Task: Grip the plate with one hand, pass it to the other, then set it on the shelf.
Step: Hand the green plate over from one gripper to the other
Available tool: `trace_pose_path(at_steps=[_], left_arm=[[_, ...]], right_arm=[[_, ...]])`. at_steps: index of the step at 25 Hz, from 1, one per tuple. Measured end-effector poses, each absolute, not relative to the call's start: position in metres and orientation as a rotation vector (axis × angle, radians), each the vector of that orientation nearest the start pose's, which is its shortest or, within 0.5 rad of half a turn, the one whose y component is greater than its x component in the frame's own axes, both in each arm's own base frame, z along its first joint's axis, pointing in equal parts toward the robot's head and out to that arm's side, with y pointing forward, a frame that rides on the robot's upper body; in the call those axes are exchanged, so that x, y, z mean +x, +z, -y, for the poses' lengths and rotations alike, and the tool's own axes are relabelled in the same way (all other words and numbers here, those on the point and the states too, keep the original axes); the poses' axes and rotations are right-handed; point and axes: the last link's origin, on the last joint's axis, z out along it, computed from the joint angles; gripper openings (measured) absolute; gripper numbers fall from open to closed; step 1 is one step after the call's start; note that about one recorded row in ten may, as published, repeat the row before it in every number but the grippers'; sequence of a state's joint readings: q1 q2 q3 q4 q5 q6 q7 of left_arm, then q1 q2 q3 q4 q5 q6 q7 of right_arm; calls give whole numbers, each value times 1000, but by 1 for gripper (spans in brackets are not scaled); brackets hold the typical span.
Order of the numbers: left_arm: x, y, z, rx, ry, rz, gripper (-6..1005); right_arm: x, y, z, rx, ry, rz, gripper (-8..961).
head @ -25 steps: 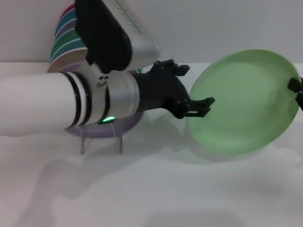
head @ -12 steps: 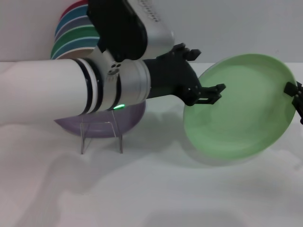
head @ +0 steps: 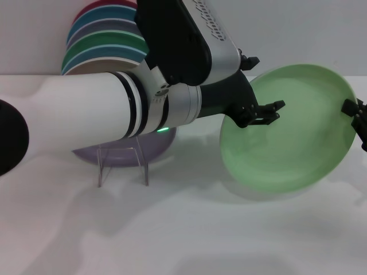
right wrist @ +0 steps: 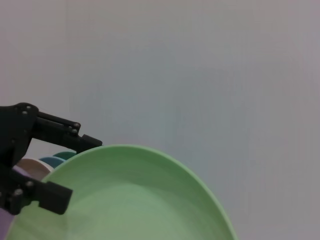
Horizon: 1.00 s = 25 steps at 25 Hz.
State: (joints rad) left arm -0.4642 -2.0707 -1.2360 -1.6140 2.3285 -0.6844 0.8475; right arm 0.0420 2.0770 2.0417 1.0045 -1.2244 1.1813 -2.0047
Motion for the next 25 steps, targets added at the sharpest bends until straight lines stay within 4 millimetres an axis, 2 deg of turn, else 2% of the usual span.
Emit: trace_pose_path(at_steps=[5,11,16,25], left_arm=[[-41,-56,-339,-2528,-316,-80,823],[-41,-56,-341,-2524,-319,-79,616],[-40,-55,-340,-2519,-327,-80,531],[-38,-54,-341,-2505,-344,-81,440]], right_arm=[[303,68,-289,-2084,766,-454,23],[303,69,-287,-2087,777,-452,22],[303,69,-287,-2090,778,-449,22],[304,69,-286,-2094,775,-457,22]])
